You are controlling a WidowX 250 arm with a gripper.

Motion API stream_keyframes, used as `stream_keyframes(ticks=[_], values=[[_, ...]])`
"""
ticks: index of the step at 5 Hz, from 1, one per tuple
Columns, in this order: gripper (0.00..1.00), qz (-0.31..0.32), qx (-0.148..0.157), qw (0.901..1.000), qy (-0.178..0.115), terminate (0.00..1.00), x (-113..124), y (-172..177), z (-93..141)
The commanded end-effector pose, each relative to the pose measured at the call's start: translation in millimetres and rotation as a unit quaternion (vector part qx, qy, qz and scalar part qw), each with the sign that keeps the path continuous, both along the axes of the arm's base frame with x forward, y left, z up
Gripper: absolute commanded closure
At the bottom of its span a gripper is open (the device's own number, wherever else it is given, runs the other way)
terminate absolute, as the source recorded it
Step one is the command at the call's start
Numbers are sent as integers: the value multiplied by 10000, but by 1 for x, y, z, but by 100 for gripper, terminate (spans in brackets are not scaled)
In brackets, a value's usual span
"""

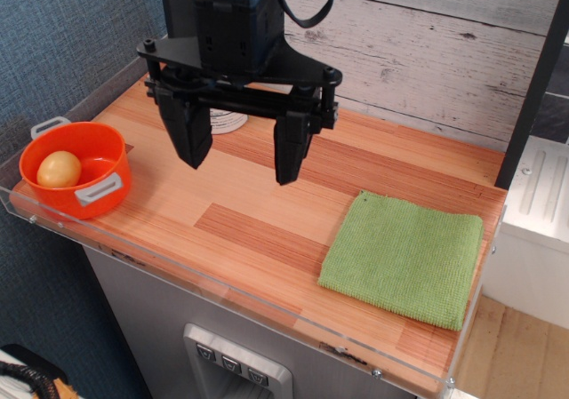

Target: Move the can to just in front of and to the left of the green towel.

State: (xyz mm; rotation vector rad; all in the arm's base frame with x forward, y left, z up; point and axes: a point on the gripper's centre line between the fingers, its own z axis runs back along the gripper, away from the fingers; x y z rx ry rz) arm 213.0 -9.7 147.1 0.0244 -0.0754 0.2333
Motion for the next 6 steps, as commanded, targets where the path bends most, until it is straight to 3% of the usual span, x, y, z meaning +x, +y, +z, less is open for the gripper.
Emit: stream_keyframes(ticks=[1, 2, 3, 5, 6], values=[[0, 0, 0, 10000, 0, 0, 0, 0, 0], [0, 825, -133, 9964, -148, 0, 24, 10, 0], [0, 1862, -417, 9814, -197, 0, 53, 29, 4], [0, 3639, -276, 9278, -777, 0, 111, 90, 2], [0, 4146, -155, 9025, -1154, 0, 133, 115, 1]])
